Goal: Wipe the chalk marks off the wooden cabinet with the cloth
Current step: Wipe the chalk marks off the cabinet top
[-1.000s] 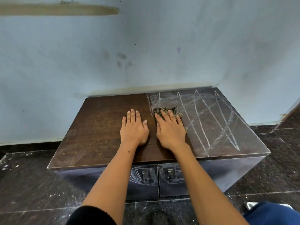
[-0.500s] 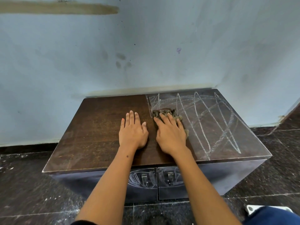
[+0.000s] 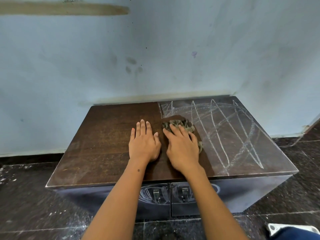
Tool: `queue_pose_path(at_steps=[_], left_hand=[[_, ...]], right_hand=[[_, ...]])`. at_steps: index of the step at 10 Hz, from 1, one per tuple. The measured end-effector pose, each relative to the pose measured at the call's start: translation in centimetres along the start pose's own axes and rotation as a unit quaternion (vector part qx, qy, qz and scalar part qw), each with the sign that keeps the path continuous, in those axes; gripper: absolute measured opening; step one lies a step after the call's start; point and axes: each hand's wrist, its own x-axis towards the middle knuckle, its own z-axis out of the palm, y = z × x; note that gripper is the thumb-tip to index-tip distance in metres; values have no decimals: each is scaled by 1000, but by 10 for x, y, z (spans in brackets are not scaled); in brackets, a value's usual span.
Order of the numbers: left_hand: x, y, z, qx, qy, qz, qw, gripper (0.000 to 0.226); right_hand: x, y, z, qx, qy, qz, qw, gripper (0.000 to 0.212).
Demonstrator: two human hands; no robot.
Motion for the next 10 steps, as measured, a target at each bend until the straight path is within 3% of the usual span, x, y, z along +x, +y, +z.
queue_pose_path(at_steps=[1, 3, 4, 5, 6, 8, 10], left_hand=[[2, 0, 2, 3, 6, 0, 1000, 59], [0, 0, -3, 3, -2, 2, 1000, 59], [0, 2, -4, 2, -7, 1, 1000, 59], [0, 2, -3, 2, -1, 1, 1000, 59], [1, 1, -2, 1, 1, 0, 1000, 59], [-2, 2, -5, -4, -9, 0, 1000, 59], [1, 0, -1, -7, -1, 1, 1000, 58]], right_hand=[[-25, 5, 5, 7, 48, -5, 999, 45], [36, 1, -3, 11, -8, -4, 1000, 49], [26, 1, 0, 4, -12, -2, 1000, 48], [-9, 4, 9, -3, 47, -10, 999, 48], [4, 5, 11, -4, 32, -14, 999, 49], [72, -2, -1, 13, -72, -13, 997, 47], [-24, -1, 9, 9, 43, -3, 999, 49]])
